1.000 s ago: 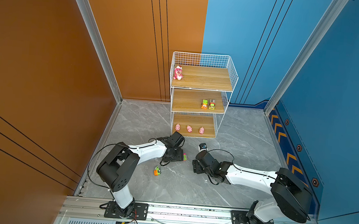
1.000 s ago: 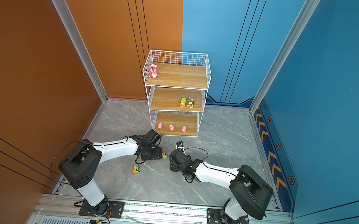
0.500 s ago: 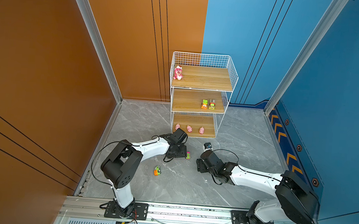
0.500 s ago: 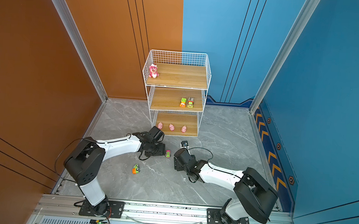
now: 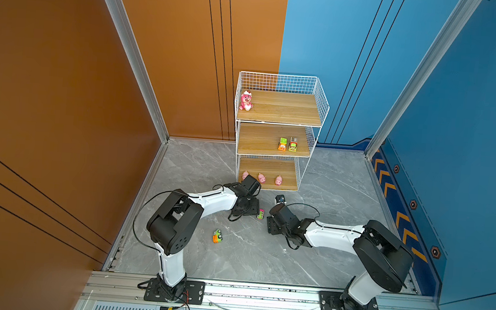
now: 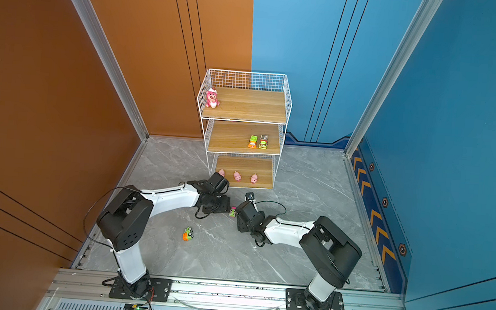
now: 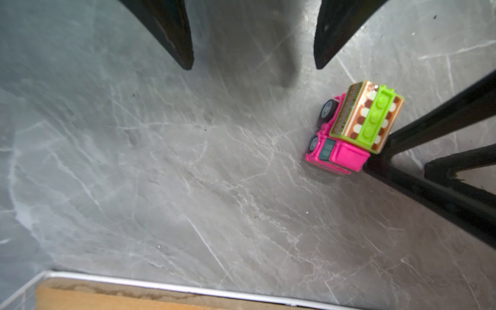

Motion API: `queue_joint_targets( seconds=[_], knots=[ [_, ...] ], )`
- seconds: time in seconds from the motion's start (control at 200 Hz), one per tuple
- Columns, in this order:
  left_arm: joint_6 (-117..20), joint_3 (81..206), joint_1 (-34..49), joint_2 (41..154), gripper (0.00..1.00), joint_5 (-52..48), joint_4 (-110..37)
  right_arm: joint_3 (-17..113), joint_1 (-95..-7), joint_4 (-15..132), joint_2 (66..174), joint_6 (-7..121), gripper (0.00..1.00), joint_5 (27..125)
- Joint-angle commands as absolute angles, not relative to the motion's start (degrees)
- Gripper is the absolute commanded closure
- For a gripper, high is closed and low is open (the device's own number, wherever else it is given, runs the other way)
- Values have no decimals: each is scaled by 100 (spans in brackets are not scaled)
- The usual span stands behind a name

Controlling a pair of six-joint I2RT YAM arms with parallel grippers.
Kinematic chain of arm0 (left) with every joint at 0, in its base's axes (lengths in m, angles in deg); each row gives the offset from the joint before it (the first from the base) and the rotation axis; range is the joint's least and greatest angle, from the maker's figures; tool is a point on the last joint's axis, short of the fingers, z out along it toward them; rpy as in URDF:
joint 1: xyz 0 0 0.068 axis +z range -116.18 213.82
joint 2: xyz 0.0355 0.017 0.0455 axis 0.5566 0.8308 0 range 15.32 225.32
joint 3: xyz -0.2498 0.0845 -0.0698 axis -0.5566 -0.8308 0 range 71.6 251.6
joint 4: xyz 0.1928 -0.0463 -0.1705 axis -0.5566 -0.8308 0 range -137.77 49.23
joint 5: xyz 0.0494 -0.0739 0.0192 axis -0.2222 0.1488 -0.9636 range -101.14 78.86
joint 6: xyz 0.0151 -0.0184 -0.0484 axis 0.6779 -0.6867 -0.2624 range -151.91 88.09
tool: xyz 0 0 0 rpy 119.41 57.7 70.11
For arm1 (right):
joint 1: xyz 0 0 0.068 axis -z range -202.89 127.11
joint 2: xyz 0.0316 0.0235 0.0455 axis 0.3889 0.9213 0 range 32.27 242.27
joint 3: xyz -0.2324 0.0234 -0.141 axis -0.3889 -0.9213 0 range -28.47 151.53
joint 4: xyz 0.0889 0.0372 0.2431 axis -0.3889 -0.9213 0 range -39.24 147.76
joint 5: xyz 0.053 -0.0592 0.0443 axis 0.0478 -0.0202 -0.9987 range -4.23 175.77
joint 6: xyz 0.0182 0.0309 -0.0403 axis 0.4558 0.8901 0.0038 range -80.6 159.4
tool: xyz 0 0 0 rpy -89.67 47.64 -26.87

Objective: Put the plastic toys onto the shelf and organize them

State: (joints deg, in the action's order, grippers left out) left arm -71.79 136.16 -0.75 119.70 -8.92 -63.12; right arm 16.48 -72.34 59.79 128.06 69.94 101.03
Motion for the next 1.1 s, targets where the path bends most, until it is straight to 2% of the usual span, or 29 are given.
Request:
queue_joint_targets(
  seconds=[0.0,0.45,0.701,0.901,1.096],
  knots=[
    [-7015,13727,-2,12165,30,-902,-6404,1807,-7273,6206,12941,6917,28,10240],
    [-6887,14173,43,12629,31,-776,-6397,2023,-7838,6266,13118,7498,29,10681],
    [-6885,14345,2,12684,31,-732,-6397,1241,-7811,6519,12184,7562,29,10767],
    [-6841,14266,83,12389,31,-800,-6480,755,-7398,6568,11489,6989,28,10021],
    [-6558,14095,297,11890,31,-897,-6810,620,-7334,6976,11620,6440,29,9548]
  ],
)
